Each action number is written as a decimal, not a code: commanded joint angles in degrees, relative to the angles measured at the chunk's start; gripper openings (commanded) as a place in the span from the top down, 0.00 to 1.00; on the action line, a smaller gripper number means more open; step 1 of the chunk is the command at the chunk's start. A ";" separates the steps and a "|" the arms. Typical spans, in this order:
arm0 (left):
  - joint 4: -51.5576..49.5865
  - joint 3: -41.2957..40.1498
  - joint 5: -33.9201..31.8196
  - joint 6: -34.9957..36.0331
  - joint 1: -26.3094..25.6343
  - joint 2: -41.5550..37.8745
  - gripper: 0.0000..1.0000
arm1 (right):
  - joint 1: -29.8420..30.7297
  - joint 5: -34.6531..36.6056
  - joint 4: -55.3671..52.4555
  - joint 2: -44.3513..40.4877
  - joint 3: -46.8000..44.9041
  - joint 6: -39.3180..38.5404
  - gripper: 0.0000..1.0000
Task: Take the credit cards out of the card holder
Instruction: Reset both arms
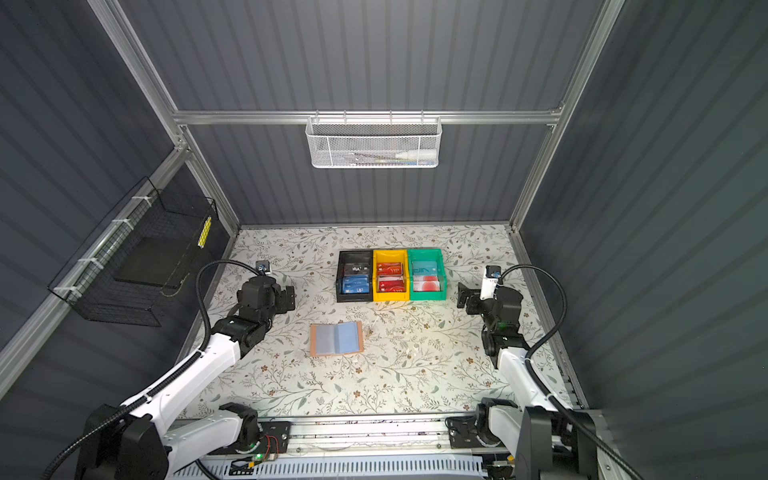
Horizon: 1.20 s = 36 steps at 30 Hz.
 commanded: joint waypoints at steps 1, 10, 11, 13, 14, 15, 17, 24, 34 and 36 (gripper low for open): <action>14.29 -5.42 -2.24 6.17 0.63 -0.88 0.00 | -0.17 0.34 14.68 4.74 -1.55 1.69 0.01; 34.18 -14.70 5.10 6.96 5.94 4.42 0.00 | -0.09 -0.69 38.95 21.78 -6.56 1.01 0.01; 38.09 -15.84 6.28 7.53 6.48 5.67 0.00 | -0.08 -0.47 39.07 21.53 -6.87 0.80 0.01; 44.11 -16.46 7.37 8.39 7.87 9.54 0.00 | -0.08 -0.28 34.47 19.51 -6.25 0.64 0.01; 44.98 -15.64 8.20 8.39 8.89 12.05 0.00 | -0.03 -0.74 35.20 20.20 -6.02 0.59 0.01; 45.75 -14.87 9.34 8.16 9.93 14.57 0.00 | -0.09 -1.03 36.54 21.30 -5.72 0.63 0.01; 50.41 -14.76 11.31 7.73 11.05 19.30 0.00 | 0.01 0.40 32.64 20.37 -4.51 1.05 0.01; 67.78 -14.69 16.29 8.09 12.70 35.59 0.01 | 0.00 4.99 30.96 20.78 -3.27 2.97 0.01; 55.44 -9.24 13.37 5.59 13.31 34.85 0.00 | 0.19 2.36 30.13 20.67 -2.94 1.73 0.01; 55.67 -9.34 13.44 5.65 13.31 34.95 0.00 | 0.18 2.39 30.25 20.67 -2.94 1.73 0.01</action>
